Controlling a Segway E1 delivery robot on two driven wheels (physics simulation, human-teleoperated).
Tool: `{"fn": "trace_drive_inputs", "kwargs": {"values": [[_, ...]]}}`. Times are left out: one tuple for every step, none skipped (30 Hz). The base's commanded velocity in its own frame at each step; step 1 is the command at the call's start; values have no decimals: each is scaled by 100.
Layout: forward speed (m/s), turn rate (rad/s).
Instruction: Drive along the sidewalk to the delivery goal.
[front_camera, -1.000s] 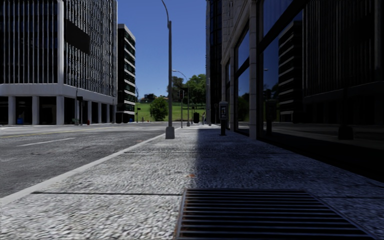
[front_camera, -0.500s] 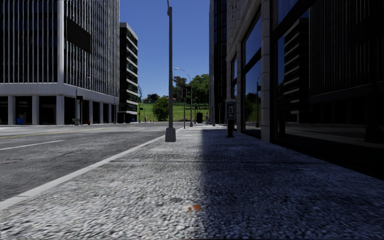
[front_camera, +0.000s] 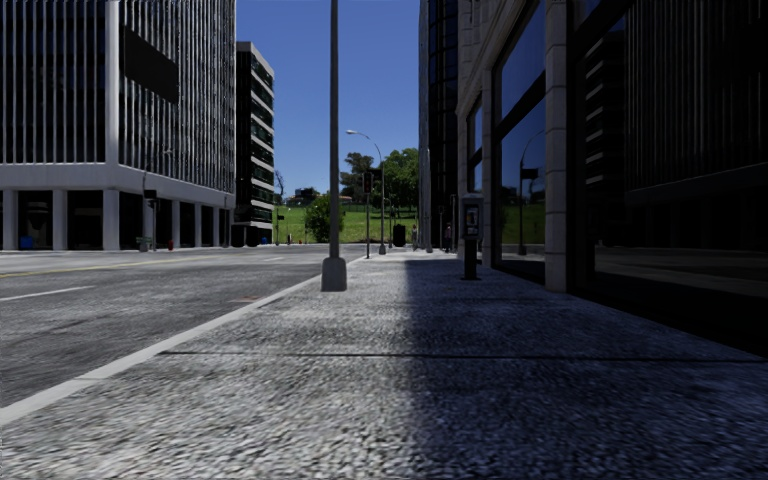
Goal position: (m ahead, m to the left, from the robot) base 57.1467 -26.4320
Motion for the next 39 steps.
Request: {"fn": "trace_drive_inputs", "kwargs": {"values": [[200,0],[200,0],[200,0],[200,0],[200,0],[200,0],[200,0],[200,0],[200,0],[200,0],[200,0],[200,0],[200,0],[200,0],[200,0],[200,0],[200,0],[200,0],[200,0],[200,0],[200,0],[200,0],[200,0],[200,0],[200,0],[200,0],[200,0],[200,0],[200,0],[200,0],[200,0],[200,0],[200,0],[200,0],[200,0],[200,0],[200,0],[200,0],[200,0]]}}
